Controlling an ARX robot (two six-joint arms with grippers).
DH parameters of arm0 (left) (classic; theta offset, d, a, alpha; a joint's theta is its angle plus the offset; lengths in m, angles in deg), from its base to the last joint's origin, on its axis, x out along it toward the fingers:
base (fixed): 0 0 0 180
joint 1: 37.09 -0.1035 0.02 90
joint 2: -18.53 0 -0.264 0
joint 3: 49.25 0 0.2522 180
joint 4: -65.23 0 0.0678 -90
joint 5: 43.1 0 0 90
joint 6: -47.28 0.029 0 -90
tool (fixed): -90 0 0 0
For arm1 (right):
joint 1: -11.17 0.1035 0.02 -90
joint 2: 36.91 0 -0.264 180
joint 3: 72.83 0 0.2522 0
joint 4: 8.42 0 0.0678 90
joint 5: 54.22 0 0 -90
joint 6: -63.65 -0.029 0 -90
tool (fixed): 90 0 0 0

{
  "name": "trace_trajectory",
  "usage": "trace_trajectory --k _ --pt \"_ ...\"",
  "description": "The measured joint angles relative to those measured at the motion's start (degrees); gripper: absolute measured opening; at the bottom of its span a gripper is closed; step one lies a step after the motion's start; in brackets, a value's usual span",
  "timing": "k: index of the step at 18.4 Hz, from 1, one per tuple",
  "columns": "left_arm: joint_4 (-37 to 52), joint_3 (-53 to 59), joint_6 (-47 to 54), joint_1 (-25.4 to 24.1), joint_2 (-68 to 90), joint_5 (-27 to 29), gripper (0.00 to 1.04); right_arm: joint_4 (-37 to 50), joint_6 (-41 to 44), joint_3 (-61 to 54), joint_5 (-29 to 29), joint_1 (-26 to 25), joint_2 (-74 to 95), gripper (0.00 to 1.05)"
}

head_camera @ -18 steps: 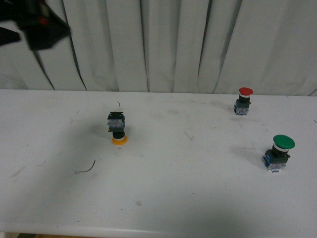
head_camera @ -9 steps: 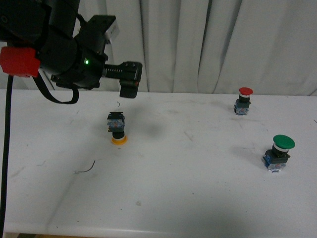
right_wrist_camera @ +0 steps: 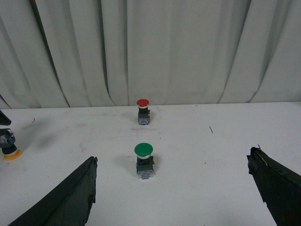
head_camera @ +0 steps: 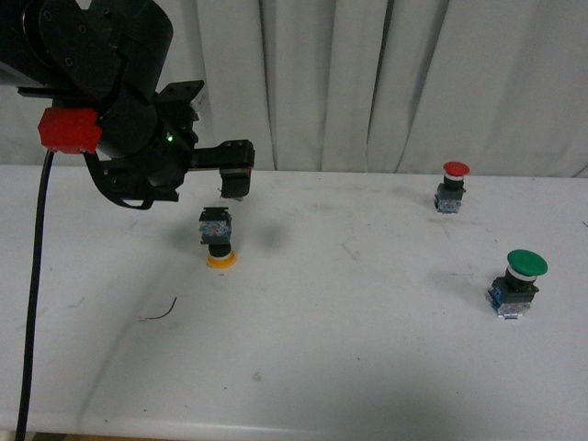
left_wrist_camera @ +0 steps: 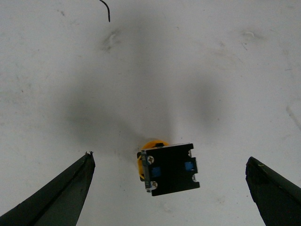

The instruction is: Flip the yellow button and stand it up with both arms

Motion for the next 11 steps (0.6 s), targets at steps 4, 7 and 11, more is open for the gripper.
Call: trace_trajectory --k 4,7,11 --pt "-0.87 -1.18 -0.9 0.11 2.01 0.96 0.98 0.0 0.0 0.0 0.02 0.0 0.0 0.98" --pt "-0.85 -1.18 -0.9 1.11 2.69 0.92 0.98 0.0 0.0 0.0 0.0 0.0 0.0 0.98" --pt "-0.96 -1.6 0.2 2.56 3.26 3.06 0.98 0.0 0.0 0.0 0.0 0.0 0.0 0.98"
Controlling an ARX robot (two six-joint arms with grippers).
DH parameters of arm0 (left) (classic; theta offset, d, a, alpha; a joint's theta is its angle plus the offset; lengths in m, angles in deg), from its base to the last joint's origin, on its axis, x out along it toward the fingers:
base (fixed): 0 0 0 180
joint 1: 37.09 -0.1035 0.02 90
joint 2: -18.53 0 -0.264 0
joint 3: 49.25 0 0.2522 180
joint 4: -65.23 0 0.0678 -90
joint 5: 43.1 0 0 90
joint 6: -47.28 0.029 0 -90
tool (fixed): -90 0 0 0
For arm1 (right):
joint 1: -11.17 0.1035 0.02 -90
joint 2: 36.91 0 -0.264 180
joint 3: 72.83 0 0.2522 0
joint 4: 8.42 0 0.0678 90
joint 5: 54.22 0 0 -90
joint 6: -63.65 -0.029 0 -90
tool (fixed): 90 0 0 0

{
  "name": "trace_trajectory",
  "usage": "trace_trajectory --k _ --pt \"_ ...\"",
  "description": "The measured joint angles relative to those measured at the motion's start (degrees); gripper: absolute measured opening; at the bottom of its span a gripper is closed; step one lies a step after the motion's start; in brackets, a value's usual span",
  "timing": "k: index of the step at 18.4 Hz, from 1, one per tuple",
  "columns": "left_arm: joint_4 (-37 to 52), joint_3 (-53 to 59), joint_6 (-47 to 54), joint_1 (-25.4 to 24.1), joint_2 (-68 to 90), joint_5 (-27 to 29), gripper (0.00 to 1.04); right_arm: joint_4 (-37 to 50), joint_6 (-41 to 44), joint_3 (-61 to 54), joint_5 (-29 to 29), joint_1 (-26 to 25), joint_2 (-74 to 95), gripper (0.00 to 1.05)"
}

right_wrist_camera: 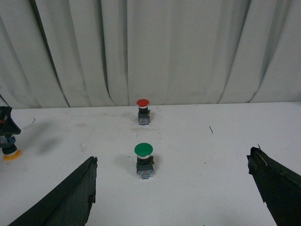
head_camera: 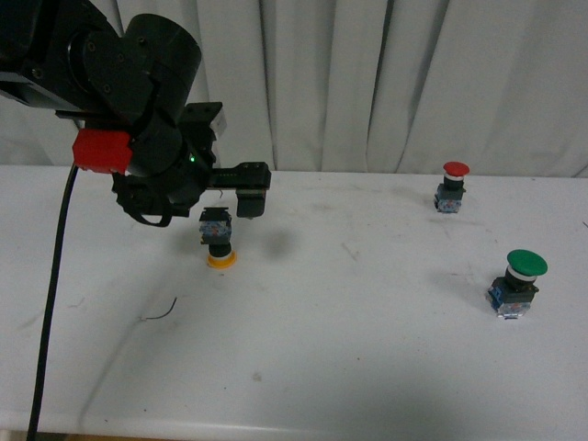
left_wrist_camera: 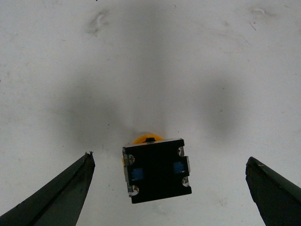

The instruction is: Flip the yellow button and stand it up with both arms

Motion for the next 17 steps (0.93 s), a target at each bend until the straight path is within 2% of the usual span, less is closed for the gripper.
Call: trace_trajectory --k 4,5,6,7,17 --pt "-1.09 -0.87 2.01 0.94 1.97 2.54 0.98 0.0 0.0 0.0 0.0 0.0 0.0 0.98" --pt "-1.88 -2.25 1.97 1.22 2.58 3.23 0.82 0.0 0.0 0.0 0.0 0.0 0.0 0.98" --pt "-2.6 -3.32 1.44 1.29 2.67 4.15 0.47 0.0 0.0 0.0 0.0 0.0 0.0 0.98" --pt "-3.37 -3.63 0.24 1.29 2.67 4.2 0.36 0.0 0.0 0.0 0.0 0.0 0.0 0.98" --pt "-1.38 -1.95 0.5 1.33 1.14 4.37 0.36 0.0 0.0 0.0 0.0 0.0 0.0 0.98"
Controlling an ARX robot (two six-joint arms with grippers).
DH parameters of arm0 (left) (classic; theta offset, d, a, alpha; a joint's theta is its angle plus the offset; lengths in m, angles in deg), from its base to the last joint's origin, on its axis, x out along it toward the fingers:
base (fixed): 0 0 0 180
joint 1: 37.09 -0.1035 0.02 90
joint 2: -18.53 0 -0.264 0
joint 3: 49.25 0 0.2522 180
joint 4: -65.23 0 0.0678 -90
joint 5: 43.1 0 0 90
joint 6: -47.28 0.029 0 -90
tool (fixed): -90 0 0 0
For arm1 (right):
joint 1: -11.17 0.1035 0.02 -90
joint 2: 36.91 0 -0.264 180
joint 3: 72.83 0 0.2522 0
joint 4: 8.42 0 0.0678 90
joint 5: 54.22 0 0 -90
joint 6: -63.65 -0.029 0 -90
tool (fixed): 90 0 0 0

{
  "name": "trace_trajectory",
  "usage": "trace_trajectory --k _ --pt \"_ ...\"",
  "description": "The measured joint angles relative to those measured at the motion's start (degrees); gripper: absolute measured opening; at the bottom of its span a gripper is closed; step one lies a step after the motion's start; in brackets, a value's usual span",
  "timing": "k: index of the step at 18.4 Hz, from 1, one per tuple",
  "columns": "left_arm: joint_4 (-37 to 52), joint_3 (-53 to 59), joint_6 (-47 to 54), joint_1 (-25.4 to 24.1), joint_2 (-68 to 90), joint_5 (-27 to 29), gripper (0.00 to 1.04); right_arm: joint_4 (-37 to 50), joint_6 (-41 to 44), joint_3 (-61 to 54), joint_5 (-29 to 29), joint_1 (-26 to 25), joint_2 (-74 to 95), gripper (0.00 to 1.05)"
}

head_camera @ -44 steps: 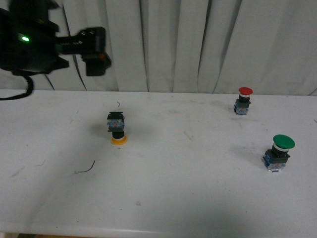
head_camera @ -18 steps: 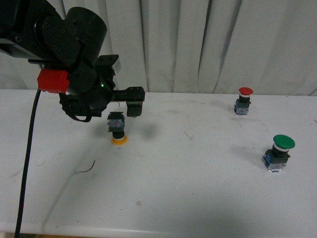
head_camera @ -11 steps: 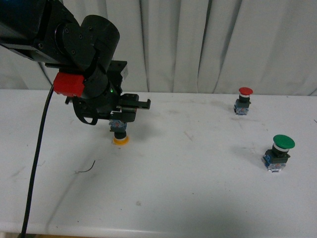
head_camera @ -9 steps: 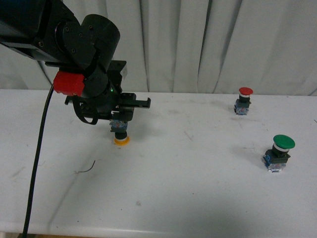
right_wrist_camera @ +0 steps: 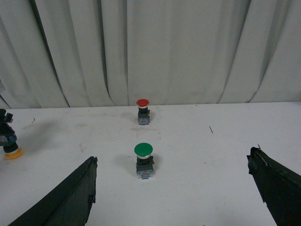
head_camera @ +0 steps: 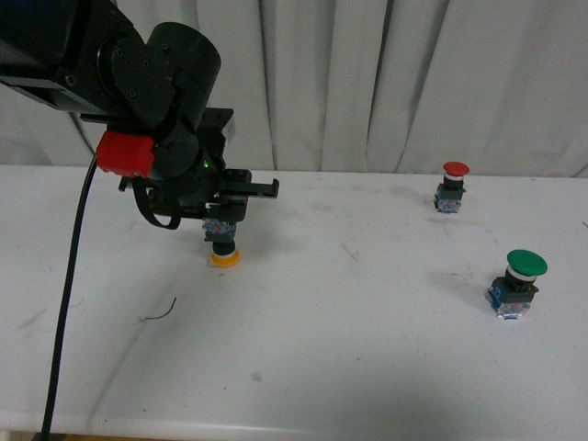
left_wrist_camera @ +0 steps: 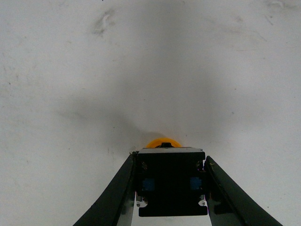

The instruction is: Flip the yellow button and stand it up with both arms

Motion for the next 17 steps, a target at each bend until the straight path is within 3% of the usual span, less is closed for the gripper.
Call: trace_trajectory --k 6,14,17 --pt "3.93 5.49 1.6 0.68 -7.21 0.04 0.36 0.0 0.0 0.0 0.0 0.0 0.0 0.98" --pt "17.7 34.84 5.22 5.46 -44.72 1.95 0.36 0.0 0.0 0.0 0.0 0.0 0.0 0.98" --pt "19.21 39.87 5.75 4.66 -50.21 1.9 0.36 0.0 0.0 0.0 0.02 0.0 0.0 0.98"
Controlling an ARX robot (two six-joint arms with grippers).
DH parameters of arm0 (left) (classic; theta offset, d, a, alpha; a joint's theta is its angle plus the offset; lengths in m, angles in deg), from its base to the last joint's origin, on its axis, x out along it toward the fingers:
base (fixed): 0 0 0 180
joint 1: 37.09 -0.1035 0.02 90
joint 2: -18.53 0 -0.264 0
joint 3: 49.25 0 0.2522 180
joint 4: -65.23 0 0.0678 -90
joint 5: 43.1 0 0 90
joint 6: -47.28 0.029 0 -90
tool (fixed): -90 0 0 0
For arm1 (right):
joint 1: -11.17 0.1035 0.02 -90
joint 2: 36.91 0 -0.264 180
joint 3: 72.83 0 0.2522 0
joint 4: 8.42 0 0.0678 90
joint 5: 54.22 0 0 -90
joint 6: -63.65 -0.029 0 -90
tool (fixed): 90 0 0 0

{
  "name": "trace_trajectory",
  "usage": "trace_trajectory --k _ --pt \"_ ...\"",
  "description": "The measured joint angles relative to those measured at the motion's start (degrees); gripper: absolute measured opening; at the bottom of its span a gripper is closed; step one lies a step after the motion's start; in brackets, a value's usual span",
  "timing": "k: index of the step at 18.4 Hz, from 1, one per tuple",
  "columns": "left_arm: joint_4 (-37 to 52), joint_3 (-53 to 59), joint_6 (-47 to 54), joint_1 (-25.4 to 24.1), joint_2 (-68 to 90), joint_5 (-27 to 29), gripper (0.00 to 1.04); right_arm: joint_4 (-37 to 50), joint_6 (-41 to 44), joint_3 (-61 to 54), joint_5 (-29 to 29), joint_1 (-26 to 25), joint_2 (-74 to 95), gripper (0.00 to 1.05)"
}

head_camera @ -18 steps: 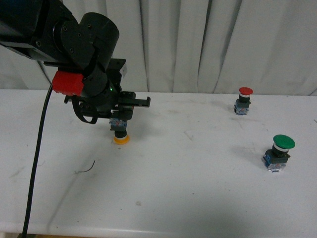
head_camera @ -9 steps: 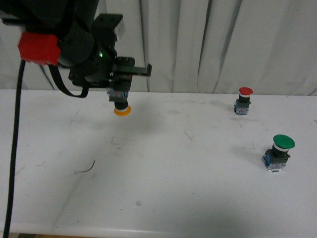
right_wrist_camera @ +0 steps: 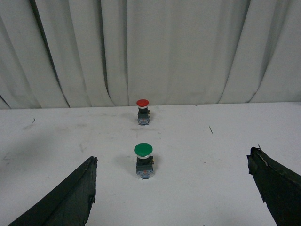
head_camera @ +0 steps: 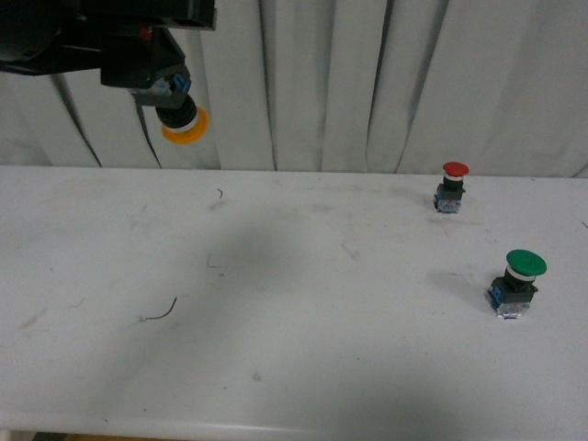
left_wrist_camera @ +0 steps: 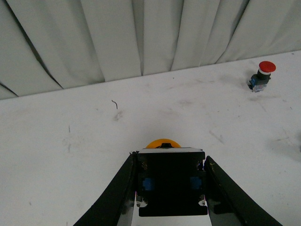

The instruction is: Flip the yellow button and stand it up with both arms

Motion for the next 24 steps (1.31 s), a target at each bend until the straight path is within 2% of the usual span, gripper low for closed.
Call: trace_trajectory --k 2,5,6,8,10,12,13,15,17,24 --pt "2.14 1.97 -1.42 -2.14 -0.35 -4.31 0.36 0.0 0.0 0.0 -0.02 0.0 0.0 0.98" --pt "10.1 7.43 -5.77 -5.79 -3.02 -16.85 0.36 0.0 0.0 0.0 -0.02 0.0 0.0 0.98" --pt "14.99 9.55 -9.29 -7.61 -4.48 -23.96 0.36 0.0 0.0 0.0 -0.02 0.0 0.0 0.98" --pt "23.08 11.98 -16.96 -10.97 -4.15 -34.36 0.36 0.0 0.0 0.0 0.0 0.0 0.0 0.98" --pt "33.86 15.39 -27.69 -13.31 -1.09 -43.3 0.36 0.02 0.0 0.0 -0.02 0.0 0.0 0.98" --pt "47.12 18.86 -38.8 -12.5 2.03 -48.61 0.36 0.0 0.0 0.0 -0.02 0.0 0.0 0.98" --pt "56.7 19.85 -45.48 -11.76 4.48 -49.83 0.36 0.0 0.0 0.0 -0.02 0.0 0.0 0.98" --pt "67.08 21.31 -55.67 -9.79 9.31 -48.33 0.36 0.0 0.0 0.0 -0.02 0.0 0.0 0.98" --pt "66.75 21.9 -59.8 -6.43 13.84 -46.16 0.36 0.0 0.0 0.0 -0.02 0.0 0.0 0.98" --pt "66.82 21.66 -65.2 -5.62 18.12 -45.75 0.36 0.0 0.0 0.0 -0.02 0.0 0.0 0.98"
